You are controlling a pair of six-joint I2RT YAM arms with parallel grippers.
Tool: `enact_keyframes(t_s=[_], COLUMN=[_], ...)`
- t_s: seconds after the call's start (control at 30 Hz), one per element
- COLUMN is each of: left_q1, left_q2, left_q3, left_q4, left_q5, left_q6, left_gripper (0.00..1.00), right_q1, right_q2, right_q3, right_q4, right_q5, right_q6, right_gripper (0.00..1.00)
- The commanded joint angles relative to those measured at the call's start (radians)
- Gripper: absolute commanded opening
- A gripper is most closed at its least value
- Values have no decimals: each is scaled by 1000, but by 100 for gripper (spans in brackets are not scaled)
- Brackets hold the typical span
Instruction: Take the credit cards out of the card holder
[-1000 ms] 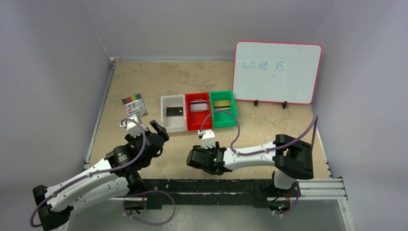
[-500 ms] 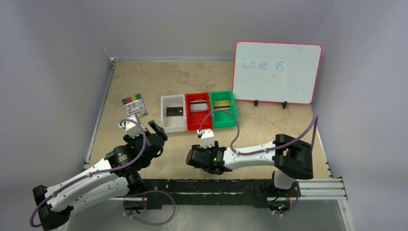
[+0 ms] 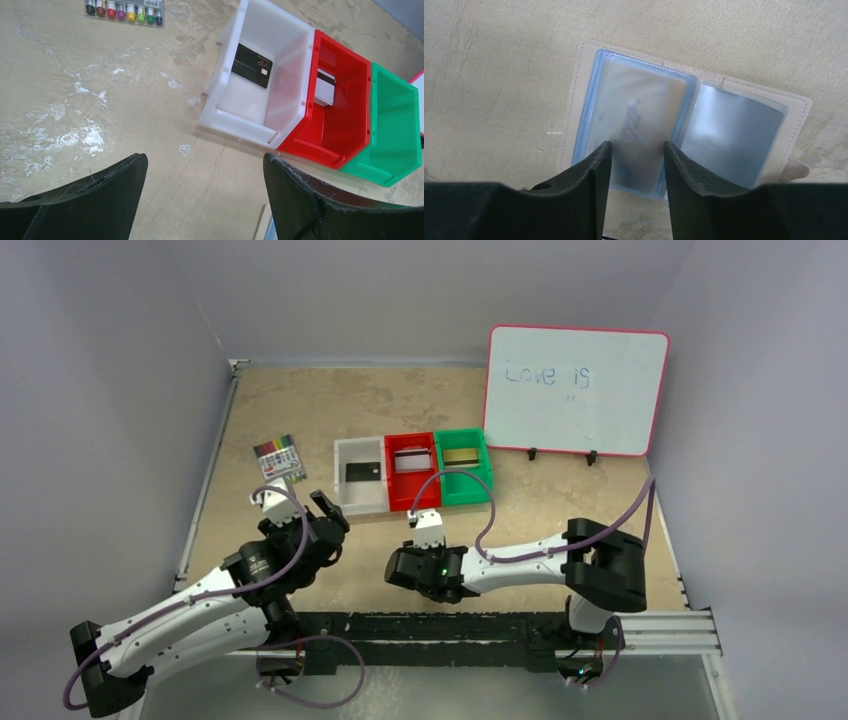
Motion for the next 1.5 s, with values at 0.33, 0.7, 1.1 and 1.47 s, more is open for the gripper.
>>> enact_keyframes(t_s=[0.33,0.7,1.1,1.47], left_q1=[2,2,3,2], left_q2=[41,32,6,20], left_q3=[32,38,35,38], left_q4=[43,35,13,20], left_q5=[-11,-26,-34,-28], left_q6=[-2,4,-4,0], left_gripper=[85,85,85,85], right_q1=[1,1,2,-1], right_q2=[-40,-21,83,20], right_q3=[22,59,78,38], right_q4=[-44,15,-47,8], right_q5=[25,2,5,-15], right_q6=[33,-36,-9,-22], right_gripper=[52,56,52,24])
